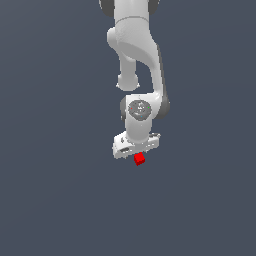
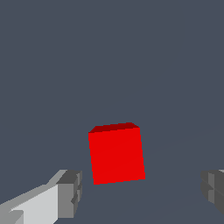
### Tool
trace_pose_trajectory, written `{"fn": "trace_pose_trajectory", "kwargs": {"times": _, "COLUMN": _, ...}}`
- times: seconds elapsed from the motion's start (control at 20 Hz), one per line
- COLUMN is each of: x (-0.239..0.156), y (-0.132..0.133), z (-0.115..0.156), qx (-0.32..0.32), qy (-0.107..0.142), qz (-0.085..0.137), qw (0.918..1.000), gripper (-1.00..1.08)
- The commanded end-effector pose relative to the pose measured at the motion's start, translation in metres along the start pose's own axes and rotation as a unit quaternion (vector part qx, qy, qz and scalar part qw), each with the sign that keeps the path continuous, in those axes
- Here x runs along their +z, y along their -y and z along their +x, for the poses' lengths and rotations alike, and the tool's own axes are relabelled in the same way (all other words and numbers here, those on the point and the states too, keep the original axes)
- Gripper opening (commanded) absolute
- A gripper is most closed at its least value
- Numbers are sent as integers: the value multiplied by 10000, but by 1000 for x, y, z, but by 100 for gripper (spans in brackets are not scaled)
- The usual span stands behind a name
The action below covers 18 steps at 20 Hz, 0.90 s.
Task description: Pick up the red cube and move it to a goal position.
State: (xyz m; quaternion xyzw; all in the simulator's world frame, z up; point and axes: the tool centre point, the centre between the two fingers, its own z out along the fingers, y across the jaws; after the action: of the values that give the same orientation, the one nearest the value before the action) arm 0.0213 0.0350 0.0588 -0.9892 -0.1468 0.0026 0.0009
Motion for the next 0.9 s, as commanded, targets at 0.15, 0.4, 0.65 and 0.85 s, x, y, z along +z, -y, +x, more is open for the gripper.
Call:
{"fn": "trace_pose_trajectory", "kwargs": {"times": 0.15, "x": 28, "y": 12, "z": 9, "qx": -404, "qy": -22, "qz": -5, "qw": 9992, "gripper": 100}}
{"fn": "trace_pose_trajectory", "kwargs": {"times": 0.4, "x": 38, "y": 16, "z": 12, "qx": -559, "qy": -25, "qz": -11, "qw": 9984, "gripper": 100}}
{"fn": "trace_pose_trajectory", "kwargs": {"times": 0.65, "x": 39, "y": 16, "z": 12, "qx": -571, "qy": -25, "qz": -12, "qw": 9984, "gripper": -100}}
{"fn": "trace_pose_trajectory", "kwargs": {"times": 0.85, "x": 39, "y": 16, "z": 12, "qx": -571, "qy": -25, "qz": -12, "qw": 9984, "gripper": -100}}
